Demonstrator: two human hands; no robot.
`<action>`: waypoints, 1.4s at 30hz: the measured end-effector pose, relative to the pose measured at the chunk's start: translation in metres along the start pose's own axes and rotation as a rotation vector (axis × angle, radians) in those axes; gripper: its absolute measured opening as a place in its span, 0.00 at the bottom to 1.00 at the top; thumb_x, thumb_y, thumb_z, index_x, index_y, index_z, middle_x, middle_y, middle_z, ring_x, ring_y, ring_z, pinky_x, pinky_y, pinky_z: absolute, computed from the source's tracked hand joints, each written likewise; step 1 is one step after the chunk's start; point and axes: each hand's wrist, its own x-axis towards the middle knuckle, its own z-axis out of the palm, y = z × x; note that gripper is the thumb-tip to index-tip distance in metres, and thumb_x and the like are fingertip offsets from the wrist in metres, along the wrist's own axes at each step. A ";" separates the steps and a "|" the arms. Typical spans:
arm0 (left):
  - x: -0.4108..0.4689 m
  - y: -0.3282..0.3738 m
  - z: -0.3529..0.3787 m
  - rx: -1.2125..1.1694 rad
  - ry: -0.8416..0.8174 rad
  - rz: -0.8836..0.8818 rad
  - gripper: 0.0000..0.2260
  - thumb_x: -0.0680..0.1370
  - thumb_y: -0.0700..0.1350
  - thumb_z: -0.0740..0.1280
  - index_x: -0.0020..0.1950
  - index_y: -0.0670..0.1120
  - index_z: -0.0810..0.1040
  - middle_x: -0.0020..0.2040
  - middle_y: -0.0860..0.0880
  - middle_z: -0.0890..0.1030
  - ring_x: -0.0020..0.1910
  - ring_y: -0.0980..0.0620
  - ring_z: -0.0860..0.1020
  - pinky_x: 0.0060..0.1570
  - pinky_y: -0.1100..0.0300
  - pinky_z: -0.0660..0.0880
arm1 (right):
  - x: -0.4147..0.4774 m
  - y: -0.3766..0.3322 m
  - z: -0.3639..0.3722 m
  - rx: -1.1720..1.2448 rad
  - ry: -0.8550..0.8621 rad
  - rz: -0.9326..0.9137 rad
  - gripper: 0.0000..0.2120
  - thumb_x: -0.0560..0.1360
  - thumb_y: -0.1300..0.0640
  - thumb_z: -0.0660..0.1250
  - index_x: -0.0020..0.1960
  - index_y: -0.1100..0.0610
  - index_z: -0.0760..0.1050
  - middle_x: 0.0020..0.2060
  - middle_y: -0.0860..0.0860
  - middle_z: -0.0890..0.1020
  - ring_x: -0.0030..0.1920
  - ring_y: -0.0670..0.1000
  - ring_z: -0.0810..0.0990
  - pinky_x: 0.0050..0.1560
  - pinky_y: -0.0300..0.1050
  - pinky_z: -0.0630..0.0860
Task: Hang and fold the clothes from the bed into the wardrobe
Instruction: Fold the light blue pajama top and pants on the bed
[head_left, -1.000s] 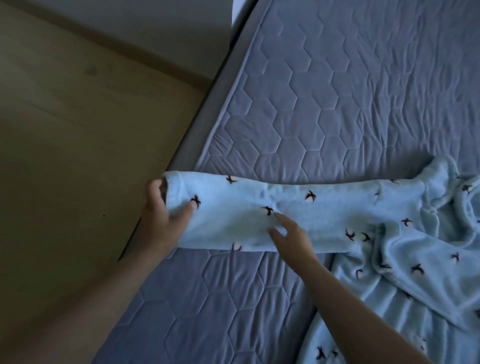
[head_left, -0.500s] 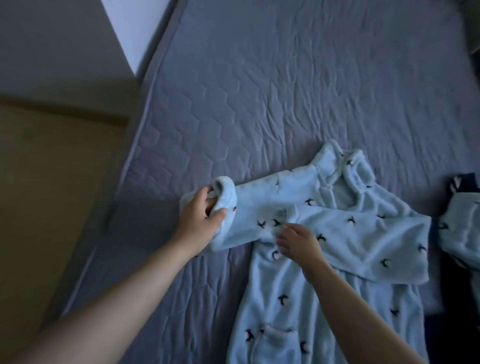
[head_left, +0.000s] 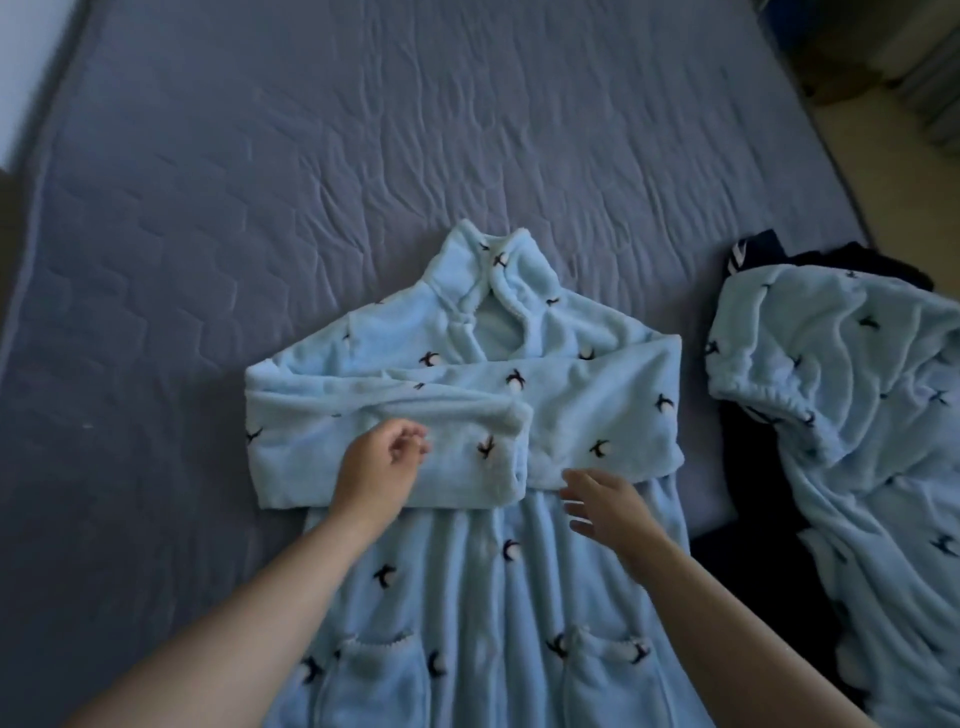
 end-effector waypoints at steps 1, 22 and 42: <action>0.005 -0.006 -0.002 0.079 0.033 0.027 0.06 0.78 0.38 0.63 0.49 0.44 0.79 0.43 0.48 0.83 0.42 0.50 0.81 0.46 0.54 0.78 | 0.008 0.003 0.000 -0.033 -0.010 -0.015 0.10 0.79 0.53 0.65 0.49 0.60 0.78 0.44 0.57 0.78 0.45 0.54 0.76 0.53 0.52 0.77; 0.124 -0.083 -0.096 1.058 -0.258 0.090 0.32 0.62 0.78 0.57 0.48 0.53 0.76 0.46 0.52 0.80 0.56 0.47 0.75 0.58 0.51 0.64 | 0.040 0.009 0.074 -0.193 0.467 -0.434 0.10 0.79 0.59 0.53 0.40 0.55 0.64 0.35 0.50 0.72 0.35 0.49 0.70 0.33 0.48 0.64; 0.141 0.017 -0.020 0.781 -0.209 0.465 0.23 0.78 0.60 0.60 0.30 0.46 0.66 0.33 0.49 0.72 0.36 0.48 0.72 0.36 0.54 0.62 | 0.052 0.009 -0.081 -0.204 0.705 -0.466 0.19 0.81 0.51 0.57 0.34 0.58 0.63 0.28 0.50 0.70 0.30 0.47 0.68 0.31 0.47 0.63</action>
